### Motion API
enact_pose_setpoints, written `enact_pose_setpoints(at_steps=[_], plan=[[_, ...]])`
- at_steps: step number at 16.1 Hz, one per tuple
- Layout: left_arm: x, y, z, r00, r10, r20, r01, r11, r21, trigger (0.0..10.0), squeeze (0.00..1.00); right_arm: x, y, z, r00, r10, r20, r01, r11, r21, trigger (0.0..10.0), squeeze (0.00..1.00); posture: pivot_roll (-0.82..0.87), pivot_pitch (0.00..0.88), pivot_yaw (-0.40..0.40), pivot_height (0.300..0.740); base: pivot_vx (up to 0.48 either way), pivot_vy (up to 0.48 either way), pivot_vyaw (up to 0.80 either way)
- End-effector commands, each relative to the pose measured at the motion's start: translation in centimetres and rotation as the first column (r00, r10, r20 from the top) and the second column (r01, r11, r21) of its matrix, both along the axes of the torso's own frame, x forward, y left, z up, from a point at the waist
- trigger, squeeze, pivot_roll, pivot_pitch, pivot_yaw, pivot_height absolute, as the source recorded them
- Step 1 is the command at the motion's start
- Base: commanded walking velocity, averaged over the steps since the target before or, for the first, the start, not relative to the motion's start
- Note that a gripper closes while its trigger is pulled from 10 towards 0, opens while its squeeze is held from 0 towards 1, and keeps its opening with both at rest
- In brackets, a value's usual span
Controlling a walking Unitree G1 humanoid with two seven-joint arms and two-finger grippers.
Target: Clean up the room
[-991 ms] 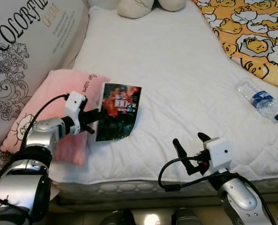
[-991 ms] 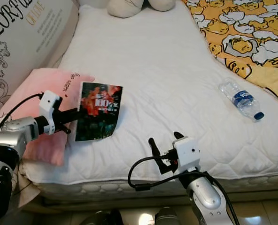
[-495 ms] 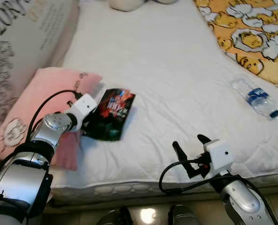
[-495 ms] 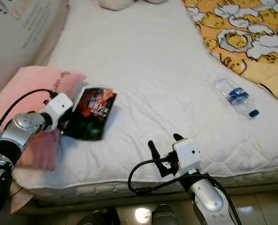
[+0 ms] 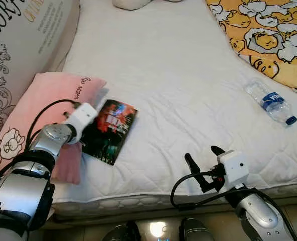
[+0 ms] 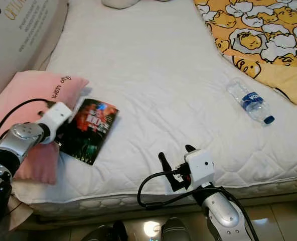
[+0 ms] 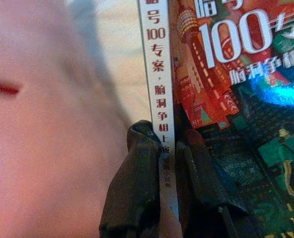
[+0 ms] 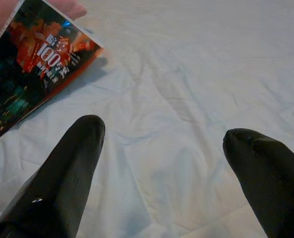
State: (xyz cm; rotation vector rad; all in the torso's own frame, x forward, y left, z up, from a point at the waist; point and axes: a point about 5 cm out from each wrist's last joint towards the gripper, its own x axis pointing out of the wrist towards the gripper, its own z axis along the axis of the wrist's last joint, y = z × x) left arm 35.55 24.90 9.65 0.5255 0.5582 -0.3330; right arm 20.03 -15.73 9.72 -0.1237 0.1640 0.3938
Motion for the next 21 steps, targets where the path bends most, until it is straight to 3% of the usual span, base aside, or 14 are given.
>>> enact_pose_setpoints(at_steps=[1, 2, 3, 4, 7, 9, 10, 12, 13, 16, 19, 20, 21], plan=[[-1.4, 1.2, -1.9, 0.986, 0.133, -0.102, -0.141, 0.987, -0.079, 10.0, 0.0, -0.1, 0.3, 0.5, 1.0, 0.021, 0.009, -0.021, 1.0, 0.008, 10.0, 0.0, -0.31, 0.176, 0.123, 0.74, 0.0, 0.0, 0.0], [-1.4, 0.9, -2.1, 0.975, 0.186, -0.12, -0.205, 0.964, -0.17, 10.0, 0.0, -0.1, 0.2, 0.5, 1.0, 0.022, 0.008, -0.022, 1.0, 0.007, 10.0, 0.0, -0.31, 0.176, 0.123, 0.74, 0.0, 0.0, 0.0], [-1.4, 0.5, -2.3, 0.965, 0.221, -0.142, -0.252, 0.933, -0.259, 10.0, 0.64, -0.1, 0.2, 0.4, 1.0, 0.023, 0.006, -0.023, 1.0, 0.006, 10.0, 0.0, -0.31, 0.176, 0.123, 0.74, 0.0, 0.0, 0.0], [-1.2, -0.2, -2.4, 0.958, 0.238, -0.159, -0.279, 0.904, -0.324, 10.0, 1.0, -0.1, 0.2, 0.4, 1.0, 0.026, 0.004, -0.026, 1.0, 0.004, 10.0, 0.0, -0.31, 0.175, 0.119, 0.74, 0.0, 0.0, 0.0], [-1.1, -0.5, -2.4, 0.968, 0.21, -0.136, -0.238, 0.938, -0.25, 10.0, 1.0, 0.1, 0.3, 0.4, 1.0, 0.031, 0.004, -0.031, 1.0, 0.002, 10.0, 0.0, -0.31, 0.174, 0.118, 0.74, 0.0, 0.0, 0.0], [-0.3, -0.4, -1.1, 0.993, 0.105, -0.045, -0.108, 0.99, -0.092, 10.0, 1.0, 0.0, 0.2, 0.4, 0.999, 0.032, 0.003, -0.032, 0.999, 0.001, 10.0, 0.0, -0.31, 0.173, 0.12, 0.74, 0.0, 0.0, 0.0], [0.0, -0.4, -0.5, 0.998, 0.054, -0.018, -0.054, 0.998, -0.009, 10.0, 1.0, 0.0, 0.3, 0.4, 0.999, 0.032, 0.001, -0.032, 0.999, 0.001, 10.0, 0.0, -0.31, 0.17, 0.122, 0.74, 0.0, 0.0, 0.0], [0.3, -0.4, 0.1, 1.0, 0.008, 0.0, -0.008, 0.998, 0.054, 10.0, 1.0, 0.0, 0.4, 0.3, 1.0, 0.031, -0.001, -0.031, 1.0, 0.002, 10.0, 0.0, -0.31, 0.168, 0.123, 0.74, 0.0, 0.0, 0.0], [0.8, -0.4, 1.2, 0.998, -0.061, 0.025, 0.058, 0.99, 0.127, 10.0, 1.0, 0.1, 0.5, 0.2, 0.999, 0.033, -0.003, -0.033, 0.999, 0.005, 10.0, 0.0, -0.3, 0.166, 0.126, 0.74, 0.0, 0.0, 0.0], [1.2, -0.2, 2.1, 0.994, -0.105, 0.042, 0.095, 0.978, 0.188, 10.0, 1.0, 0.2, 0.7, 0.2, 0.999, 0.037, -0.003, -0.037, 0.999, 0.009, 10.0, 0.0, -0.3, 0.163, 0.128, 0.74, 0.0, 0.0, 0.0], [2.0, -1.1, 3.6, 0.978, -0.181, 0.102, 0.154, 0.961, 0.23, 10.0, 1.0, 0.3, 0.8, 0.1, 0.999, 0.035, 0.0, -0.035, 0.999, 0.01, 10.0, 0.0, -0.3, 0.148, 0.14, 0.74, 0.0, 0.0, 0.0], [2.5, -1.5, 4.6, 0.971, -0.176, 0.16, 0.146, 0.972, 0.184, 10.0, 1.0, 0.6, 0.8, 0.2, 0.999, 0.028, 0.015, -0.028, 1.0, 0.008, 10.0, 0.0, -0.3, 0.134, 0.148, 0.74, 0.0, 0.0, 0.0], [2.7, -1.7, 5.3, 0.963, -0.153, 0.22, 0.13, 0.985, 0.113, 10.0, 0.0, 1.2, 0.7, 0.3, 0.999, 0.006, 0.036, -0.006, 1.0, 0.007, 10.0, 0.0, -0.28, 0.105, 0.158, 0.74, 0.0, 0.0, 0.0]])
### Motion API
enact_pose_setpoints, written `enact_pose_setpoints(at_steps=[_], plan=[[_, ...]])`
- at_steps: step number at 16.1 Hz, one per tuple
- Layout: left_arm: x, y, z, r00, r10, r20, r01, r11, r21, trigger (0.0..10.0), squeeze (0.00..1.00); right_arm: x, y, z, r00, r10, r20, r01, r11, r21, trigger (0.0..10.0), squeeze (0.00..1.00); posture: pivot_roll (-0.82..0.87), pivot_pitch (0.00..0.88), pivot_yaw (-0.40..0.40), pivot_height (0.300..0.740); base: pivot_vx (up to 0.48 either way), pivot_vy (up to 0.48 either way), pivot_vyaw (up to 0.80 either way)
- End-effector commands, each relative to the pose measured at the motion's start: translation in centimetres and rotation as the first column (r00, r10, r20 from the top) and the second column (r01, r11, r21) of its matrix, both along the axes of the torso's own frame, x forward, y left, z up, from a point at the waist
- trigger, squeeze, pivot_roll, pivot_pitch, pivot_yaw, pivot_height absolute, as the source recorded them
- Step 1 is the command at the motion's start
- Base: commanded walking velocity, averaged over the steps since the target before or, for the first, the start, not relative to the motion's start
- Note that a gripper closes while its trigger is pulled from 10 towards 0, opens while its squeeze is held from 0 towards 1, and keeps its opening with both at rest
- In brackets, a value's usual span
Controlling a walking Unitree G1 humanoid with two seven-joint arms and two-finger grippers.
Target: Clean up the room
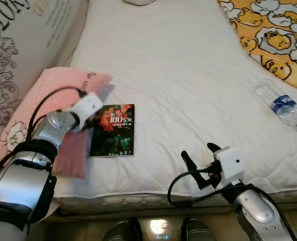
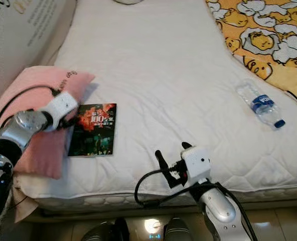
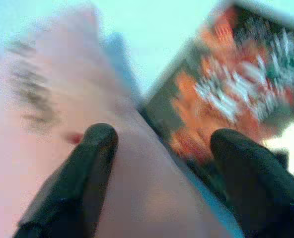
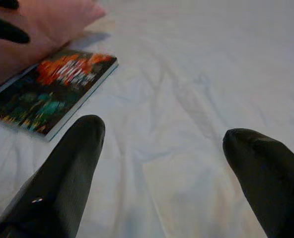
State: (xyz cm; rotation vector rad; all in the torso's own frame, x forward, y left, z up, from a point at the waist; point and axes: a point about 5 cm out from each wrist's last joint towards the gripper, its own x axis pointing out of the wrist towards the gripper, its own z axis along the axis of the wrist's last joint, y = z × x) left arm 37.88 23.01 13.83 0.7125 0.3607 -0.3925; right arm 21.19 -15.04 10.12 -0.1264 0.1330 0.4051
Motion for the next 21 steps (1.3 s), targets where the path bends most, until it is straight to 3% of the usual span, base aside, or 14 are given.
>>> enact_pose_setpoints(at_steps=[1, 2, 3, 4, 6, 7, 8, 10, 11, 12, 13, 14, 18, 21], plan=[[0.4, 0.1, 1.4, 0.998, 0.011, 0.064, -0.007, 0.998, -0.064, 10.0, 0.0, 0.3, -0.1, 0.0, 1.0, -0.019, 0.016, 0.019, 1.0, 0.003, 10.0, 0.0, -0.28, 0.105, 0.158, 0.74, 0.0, 0.0, 0.0], [0.4, -1.0, 1.8, 0.981, 0.166, 0.099, -0.1, 0.875, -0.474, 10.0, 0.0, 2.1, -0.7, 0.8, 0.991, -0.103, 0.082, 0.101, 0.995, 0.02, 10.0, 0.0, -0.26, 0.049, 0.164, 0.74, 0.0, 0.0, 0.0], [0.0, -1.2, 1.6, 0.956, 0.27, 0.112, -0.15, 0.78, -0.607, 10.0, 0.0, 3.1, -1.0, 1.3, 0.983, -0.147, 0.113, 0.142, 0.989, 0.047, 10.0, 0.0, -0.25, 0.022, 0.162, 0.74, 0.0, 0.0, 0.0], [-0.5, -1.4, 1.4, 0.945, 0.299, 0.135, -0.147, 0.753, -0.642, 10.0, 0.0, 3.5, -1.0, 1.5, 0.98, -0.159, 0.121, 0.153, 0.986, 0.061, 10.0, 0.0, -0.24, 0.001, 0.163, 0.74, 0.0, 0.0, 0.0], [-3.4, -2.4, 0.2, 0.894, 0.415, 0.17, -0.148, 0.63, -0.762, 10.0, 0.0, 4.9, -1.2, 1.6, 0.97, -0.199, 0.138, 0.184, 0.976, 0.112, 10.0, 0.0, -0.21, 0.0, 0.157, 0.74, 0.0, 0.0, 0.0], [-4.9, -2.6, -0.8, 0.875, 0.45, 0.177, -0.165, 0.621, -0.767, 10.0, 0.0, 5.5, -1.3, 1.6, 0.961, -0.234, 0.146, 0.213, 0.967, 0.143, 10.0, 0.0, -0.2, 0.0, 0.156, 0.74, 0.0, 0.0, 0.0], [-6.9, -3.3, -1.9, 0.874, 0.447, 0.188, -0.163, 0.636, -0.755, 10.0, 0.0, 6.0, -1.6, 1.6, 0.945, -0.283, 0.167, 0.254, 0.951, 0.174, 10.0, 0.0, -0.18, 0.0, 0.155, 0.74, 0.0, 0.0, 0.0], [-8.1, -3.8, -2.5, 0.875, 0.446, 0.19, -0.171, 0.651, -0.74, 10.0, 0.0, 6.5, -1.8, 1.6, 0.926, -0.328, 0.188, 0.291, 0.935, 0.2, 10.0, 0.0, -0.16, 0.0, 0.15, 0.74, 0.0, 0.0, 0.0], [-11.5, -4.5, -4.4, 0.857, 0.45, 0.251, -0.197, 0.737, -0.647, 10.0, 0.0, 7.0, -2.2, 0.7, 0.895, -0.373, 0.243, 0.346, 0.926, 0.148, 10.0, 0.0, -0.15, 0.0, 0.145, 0.74, 0.0, 0.0, 0.0], [-13.4, -4.9, -5.3, 0.852, 0.447, 0.273, -0.211, 0.77, -0.602, 10.0, 0.0, 7.2, -2.9, 0.3, 0.857, -0.428, 0.287, 0.415, 0.903, 0.107, 10.0, 0.0, -0.14, 0.0, 0.131, 0.74, 0.0, 0.0, 0.0], [-13.7, -4.8, -6.2, 0.855, 0.469, 0.222, -0.243, 0.741, -0.626, 10.0, 0.0, 7.5, -3.4, -0.1, 0.843, -0.448, 0.297, 0.453, 0.89, 0.057, 10.0, 0.0, -0.13, 0.0, 0.12, 0.74, 0.0, 0.0, 0.0], [-13.3, -4.7, -6.8, 0.86, 0.478, 0.178, -0.278, 0.732, -0.622, 10.0, 0.0, 7.8, -3.4, -0.9, 0.87, -0.418, 0.261, 0.433, 0.901, -0.001, 10.0, 0.0, -0.13, 0.0, 0.113, 0.74, 0.0, -0.416, 0.0], [-11.3, -5.6, -6.3, 0.885, 0.417, 0.208, -0.216, 0.763, -0.61, 10.0, 0.0, 7.8, -2.2, -1.9, 0.926, -0.324, 0.195, 0.335, 0.942, -0.027, 10.0, 0.0, -0.16, 0.0, 0.111, 0.74, 0.0, -0.418, 0.0], [-10.5, -6.0, -6.6, 0.898, 0.398, 0.19, -0.206, 0.76, -0.616, 10.0, 0.0, 8.0, -2.3, -1.6, 0.926, -0.312, 0.213, 0.323, 0.946, -0.019, 10.0, 0.0, -0.18, 0.0, 0.123, 0.74, 0.0, -0.417, 0.0]])
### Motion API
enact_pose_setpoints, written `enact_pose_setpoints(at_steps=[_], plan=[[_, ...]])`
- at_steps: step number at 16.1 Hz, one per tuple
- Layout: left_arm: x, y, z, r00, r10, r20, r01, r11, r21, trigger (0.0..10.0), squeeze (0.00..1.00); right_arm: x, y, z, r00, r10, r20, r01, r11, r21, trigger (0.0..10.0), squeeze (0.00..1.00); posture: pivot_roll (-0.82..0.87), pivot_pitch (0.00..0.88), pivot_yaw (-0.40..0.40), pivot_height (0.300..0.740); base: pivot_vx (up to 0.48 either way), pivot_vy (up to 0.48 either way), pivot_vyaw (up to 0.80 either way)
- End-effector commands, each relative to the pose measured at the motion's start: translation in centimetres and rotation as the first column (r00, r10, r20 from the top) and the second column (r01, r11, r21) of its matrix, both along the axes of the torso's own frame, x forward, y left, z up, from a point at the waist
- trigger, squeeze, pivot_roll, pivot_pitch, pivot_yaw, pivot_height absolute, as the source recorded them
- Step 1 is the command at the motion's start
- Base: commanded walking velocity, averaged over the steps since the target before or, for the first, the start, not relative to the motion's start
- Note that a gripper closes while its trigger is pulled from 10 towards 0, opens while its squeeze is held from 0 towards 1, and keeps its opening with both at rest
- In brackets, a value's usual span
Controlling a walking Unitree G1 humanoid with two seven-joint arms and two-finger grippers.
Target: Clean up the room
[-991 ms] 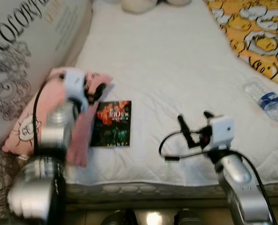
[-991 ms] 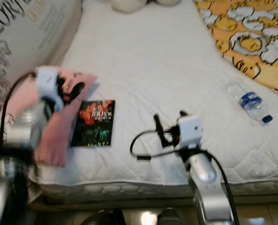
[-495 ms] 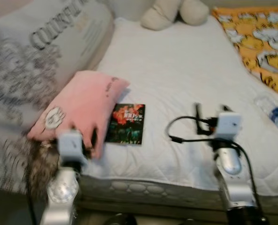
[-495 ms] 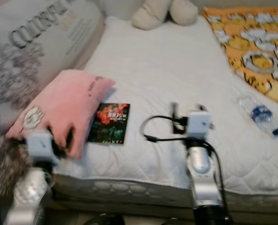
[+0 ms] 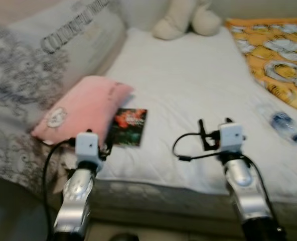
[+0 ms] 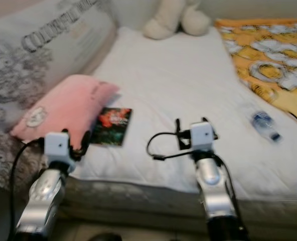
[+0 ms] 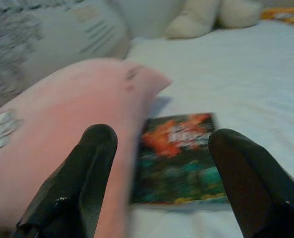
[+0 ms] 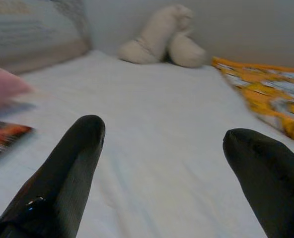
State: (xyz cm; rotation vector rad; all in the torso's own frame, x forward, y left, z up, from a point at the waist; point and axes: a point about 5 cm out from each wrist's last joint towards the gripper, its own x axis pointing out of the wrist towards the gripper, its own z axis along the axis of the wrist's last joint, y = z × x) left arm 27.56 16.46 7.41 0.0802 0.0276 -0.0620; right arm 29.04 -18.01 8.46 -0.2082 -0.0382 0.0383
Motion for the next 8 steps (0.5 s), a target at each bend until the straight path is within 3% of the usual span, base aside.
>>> enact_pose_setpoints(at_steps=[1, 8], plan=[[0.05, 0.0, -0.39, 1.0, -0.013, -0.018, 0.013, 1.0, 0.003, 10.0, 0.0, 0.22, 0.58, 0.21, 1.0, 0.022, 0.005, -0.022, 1.0, 0.013, 10.0, 0.0, -0.19, 0.0, 0.129, 0.74, 0.24, -0.412, 0.0], [0.7, -0.62, -0.58, 0.997, -0.074, -0.031, 0.074, 0.997, -0.008, 10.0, 0.0, 0.07, 0.97, 0.2, 0.999, 0.033, 0.014, -0.033, 0.999, 0.016, 10.0, 0.0, -0.2, 0.0, 0.155, 0.74, 0.26, -0.4, 0.0]])
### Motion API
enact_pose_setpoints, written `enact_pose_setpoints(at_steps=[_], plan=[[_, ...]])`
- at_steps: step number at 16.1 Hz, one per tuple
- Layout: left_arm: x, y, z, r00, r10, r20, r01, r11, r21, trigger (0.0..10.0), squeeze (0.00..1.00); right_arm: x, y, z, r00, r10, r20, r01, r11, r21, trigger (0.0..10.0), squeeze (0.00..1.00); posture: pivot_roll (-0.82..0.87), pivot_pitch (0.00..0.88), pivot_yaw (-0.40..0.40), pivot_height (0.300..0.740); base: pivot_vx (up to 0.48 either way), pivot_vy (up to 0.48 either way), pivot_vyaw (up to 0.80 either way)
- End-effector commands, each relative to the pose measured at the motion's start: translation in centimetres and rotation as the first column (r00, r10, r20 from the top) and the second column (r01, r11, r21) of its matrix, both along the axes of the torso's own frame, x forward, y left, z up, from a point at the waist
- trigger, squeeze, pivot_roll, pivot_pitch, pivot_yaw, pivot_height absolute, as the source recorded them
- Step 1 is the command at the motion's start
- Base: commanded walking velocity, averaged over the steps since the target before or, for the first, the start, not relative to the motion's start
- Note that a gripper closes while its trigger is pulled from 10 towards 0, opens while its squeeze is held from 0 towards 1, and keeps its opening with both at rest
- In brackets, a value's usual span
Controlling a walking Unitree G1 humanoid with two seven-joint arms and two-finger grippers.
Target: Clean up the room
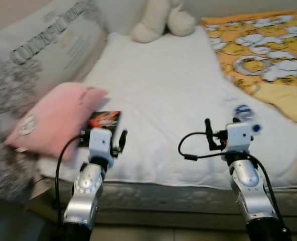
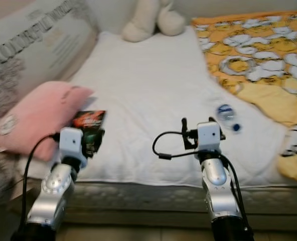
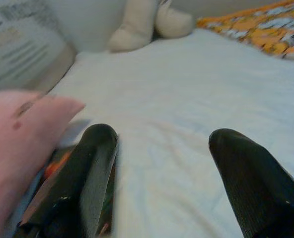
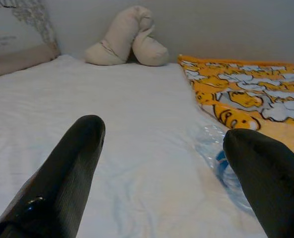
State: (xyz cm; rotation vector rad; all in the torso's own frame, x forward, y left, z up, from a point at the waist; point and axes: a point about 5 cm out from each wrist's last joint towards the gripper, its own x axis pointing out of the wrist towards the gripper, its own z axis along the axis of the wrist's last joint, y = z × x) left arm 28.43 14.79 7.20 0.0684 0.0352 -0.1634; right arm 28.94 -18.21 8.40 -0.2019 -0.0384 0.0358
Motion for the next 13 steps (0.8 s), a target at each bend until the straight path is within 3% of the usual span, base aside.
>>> enact_pose_setpoints(at_steps=[1, 8, 11, 13], plan=[[-0.1, 1.0, -0.4, 1.0, 0.016, -0.019, -0.016, 1.0, 0.01, 10.0, 0.0, 0.2, 1.1, 0.3, 0.999, 0.036, 0.014, -0.036, 0.999, 0.009, 10.0, 0.0, -0.21, 0.0, 0.158, 0.74, 0.274, -0.39, 0.0], [-0.1, 0.9, -0.4, 1.0, 0.0, -0.02, 0.0, 1.0, 0.0, 10.0, 0.0, 0.1, 1.2, 0.3, 0.999, 0.043, 0.012, -0.043, 0.999, 0.006, 10.0, 0.0, -0.2, 0.0, 0.159, 0.74, 0.269, -0.394, 0.0], [-0.7, 0.9, -0.7, 0.999, -0.002, -0.048, 0.002, 1.0, 0.003, 10.0, 0.0, 3.1, -0.6, 1.4, 0.998, -0.066, -0.01, 0.067, 0.997, 0.046, 10.0, 0.0, -0.16, 0.0, 0.16, 0.74, 0.234, -0.129, 0.0], [-2.4, 0.4, -0.3, 0.994, -0.092, -0.066, 0.091, 0.996, -0.01, 10.0, 0.0, 5.4, -1.2, 1.2, 0.989, -0.105, -0.105, 0.112, 0.992, 0.054, 10.0, 0.0, -0.11, 0.0, 0.161, 0.74, 0.0, 0.0, 0.0]])
